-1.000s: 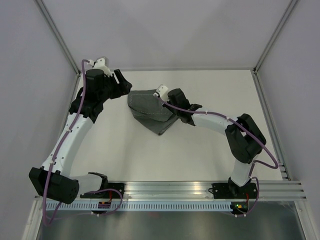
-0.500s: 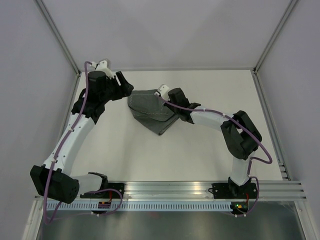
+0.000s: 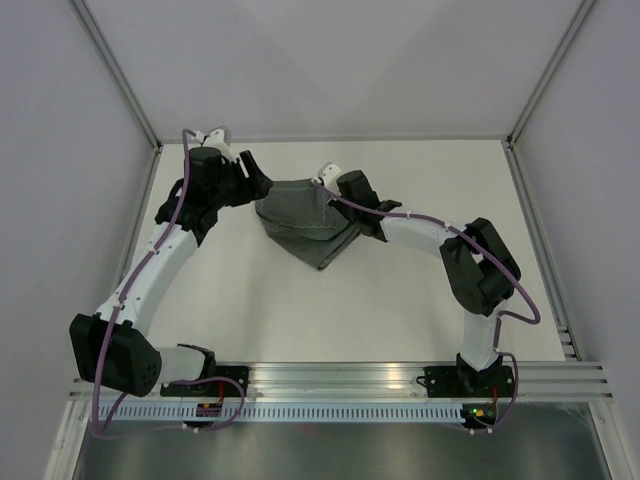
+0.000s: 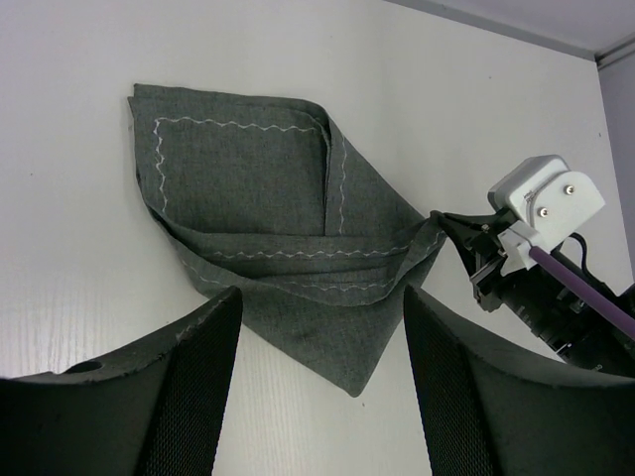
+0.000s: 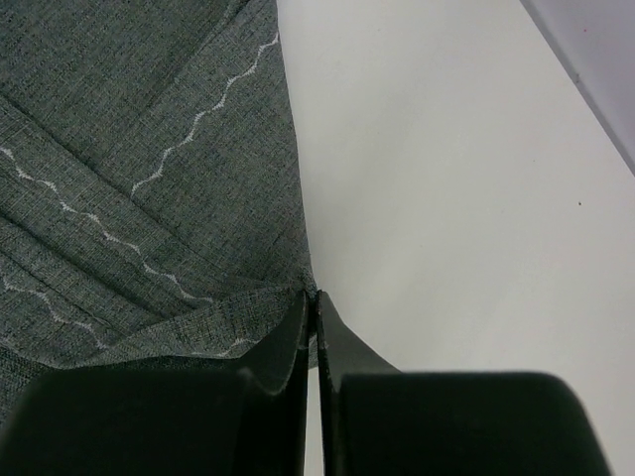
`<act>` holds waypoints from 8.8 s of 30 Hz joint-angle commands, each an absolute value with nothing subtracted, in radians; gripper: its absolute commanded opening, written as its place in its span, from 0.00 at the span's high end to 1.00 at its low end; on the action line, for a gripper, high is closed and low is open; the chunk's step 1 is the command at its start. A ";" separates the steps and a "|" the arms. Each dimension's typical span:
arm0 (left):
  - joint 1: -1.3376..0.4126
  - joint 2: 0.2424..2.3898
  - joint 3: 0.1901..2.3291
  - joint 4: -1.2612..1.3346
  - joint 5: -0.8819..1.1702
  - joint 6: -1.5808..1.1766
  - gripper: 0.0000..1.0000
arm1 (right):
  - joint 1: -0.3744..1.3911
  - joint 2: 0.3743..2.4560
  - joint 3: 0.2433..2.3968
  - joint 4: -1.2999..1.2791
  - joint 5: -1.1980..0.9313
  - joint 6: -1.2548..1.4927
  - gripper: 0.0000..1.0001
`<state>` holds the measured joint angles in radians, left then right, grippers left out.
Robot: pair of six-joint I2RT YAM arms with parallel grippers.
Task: Fold the napkin, place the utensils inside, and roll it up
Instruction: Fold the napkin, then roll the napkin with the utensil
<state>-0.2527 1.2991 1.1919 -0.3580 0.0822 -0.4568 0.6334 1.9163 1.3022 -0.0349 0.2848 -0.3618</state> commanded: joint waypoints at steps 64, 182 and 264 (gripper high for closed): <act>-0.368 1.772 0.965 0.067 0.515 -0.634 0.91 | 0.477 1.893 1.437 -0.457 -0.548 -0.258 0.77; -0.094 1.651 0.865 0.190 0.294 -0.687 0.67 | 0.321 2.042 1.540 -0.373 -0.446 -0.058 0.82; -0.951 2.221 1.534 -0.341 -0.647 0.052 0.56 | -0.247 1.859 1.494 -0.469 -0.647 0.049 0.75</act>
<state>-0.9539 2.2005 1.5414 -0.3134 -0.6918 0.0132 -0.2451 1.9099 1.5051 -0.4858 -0.6262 0.0483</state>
